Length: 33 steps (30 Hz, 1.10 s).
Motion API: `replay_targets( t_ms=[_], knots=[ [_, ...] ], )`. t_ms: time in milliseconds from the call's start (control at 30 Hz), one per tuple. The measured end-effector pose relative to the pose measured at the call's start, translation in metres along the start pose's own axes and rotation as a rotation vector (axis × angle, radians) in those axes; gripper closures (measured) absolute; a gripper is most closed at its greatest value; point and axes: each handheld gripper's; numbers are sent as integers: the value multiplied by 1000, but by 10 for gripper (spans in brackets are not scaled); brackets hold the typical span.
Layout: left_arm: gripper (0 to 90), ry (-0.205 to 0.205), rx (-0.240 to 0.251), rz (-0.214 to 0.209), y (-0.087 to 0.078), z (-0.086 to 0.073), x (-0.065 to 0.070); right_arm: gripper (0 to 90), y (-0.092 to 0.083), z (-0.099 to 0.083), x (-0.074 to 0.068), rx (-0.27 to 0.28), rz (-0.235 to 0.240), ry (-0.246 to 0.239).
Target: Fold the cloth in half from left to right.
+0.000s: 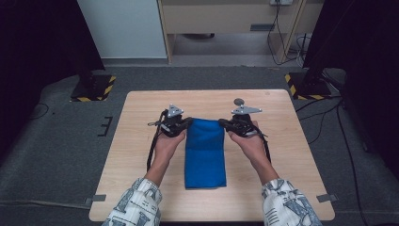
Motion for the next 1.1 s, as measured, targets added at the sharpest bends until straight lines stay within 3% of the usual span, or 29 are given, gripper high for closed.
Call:
replay_targets(
  t_ms=[567,1100],
  knots=[
    [870,31,-2,-38,-20,-11,11,873,-17,-12,-11,18,51,-18],
    [868,13,3,-64,-26,-31,18,871,-20,-31,-16,-1,75,-13]
  ],
)
Point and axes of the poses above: each handheld gripper's, and its own axes: y roughly forward along the jaws, z roughly out of its top, x roughly to its right, and after that the axes turned 8 degrees about -z, right-handed
